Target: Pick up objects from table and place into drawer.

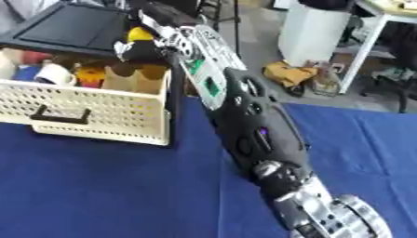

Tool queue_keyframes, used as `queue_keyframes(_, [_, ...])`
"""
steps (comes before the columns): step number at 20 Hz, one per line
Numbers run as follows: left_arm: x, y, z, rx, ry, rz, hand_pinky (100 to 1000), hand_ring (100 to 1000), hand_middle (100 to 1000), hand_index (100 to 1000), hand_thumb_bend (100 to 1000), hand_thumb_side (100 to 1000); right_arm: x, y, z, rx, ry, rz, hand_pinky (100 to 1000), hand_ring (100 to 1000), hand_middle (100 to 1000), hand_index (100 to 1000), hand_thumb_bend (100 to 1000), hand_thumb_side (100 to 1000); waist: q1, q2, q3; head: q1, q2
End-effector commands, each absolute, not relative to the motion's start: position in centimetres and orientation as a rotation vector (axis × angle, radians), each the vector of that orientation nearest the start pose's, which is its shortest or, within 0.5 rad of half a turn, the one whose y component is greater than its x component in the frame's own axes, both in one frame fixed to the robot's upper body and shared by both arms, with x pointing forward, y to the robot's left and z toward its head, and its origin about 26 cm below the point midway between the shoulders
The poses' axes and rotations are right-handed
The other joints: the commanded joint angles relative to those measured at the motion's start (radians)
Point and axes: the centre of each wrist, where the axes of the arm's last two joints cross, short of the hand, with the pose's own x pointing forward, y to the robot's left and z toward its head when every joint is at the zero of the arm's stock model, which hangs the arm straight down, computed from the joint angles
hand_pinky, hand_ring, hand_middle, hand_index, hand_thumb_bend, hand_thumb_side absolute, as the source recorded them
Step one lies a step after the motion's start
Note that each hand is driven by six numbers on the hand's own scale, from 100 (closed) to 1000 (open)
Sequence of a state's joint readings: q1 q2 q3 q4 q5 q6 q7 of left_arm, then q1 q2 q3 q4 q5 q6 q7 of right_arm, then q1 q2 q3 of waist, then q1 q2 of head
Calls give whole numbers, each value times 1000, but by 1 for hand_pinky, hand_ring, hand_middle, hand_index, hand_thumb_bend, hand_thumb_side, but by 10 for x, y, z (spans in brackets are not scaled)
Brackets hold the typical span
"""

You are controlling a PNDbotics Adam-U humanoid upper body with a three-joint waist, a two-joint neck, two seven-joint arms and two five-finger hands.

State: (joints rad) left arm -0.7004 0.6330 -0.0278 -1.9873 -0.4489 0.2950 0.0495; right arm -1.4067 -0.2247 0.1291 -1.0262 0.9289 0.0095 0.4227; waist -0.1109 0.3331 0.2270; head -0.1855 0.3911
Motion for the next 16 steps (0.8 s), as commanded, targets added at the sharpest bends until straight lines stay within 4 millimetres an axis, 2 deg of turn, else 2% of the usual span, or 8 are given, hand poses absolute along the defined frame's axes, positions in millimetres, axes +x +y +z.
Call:
queue_keyframes(1, [298, 256, 349, 1081, -2345, -609, 587, 638, 695, 874, 458, 878, 453, -112, 401, -1015, -1896, 1407, 697, 811, 766, 829, 100, 687, 8, -16, 4, 2, -14])
queue_keyframes(12, [298, 257, 349, 1079, -2344, -601, 587, 639, 694, 874, 456, 877, 454, -116, 400, -1025, -1889, 1413, 720, 839, 780, 842, 123, 713, 10, -17, 7, 4, -10])
queue_keyframes(16, [298, 258, 348, 1081, -2336, -600, 587, 638, 694, 871, 455, 877, 455, -117, 398, -1015, -1881, 1431, 678, 804, 755, 833, 117, 701, 11, -22, 3, 9, -4])
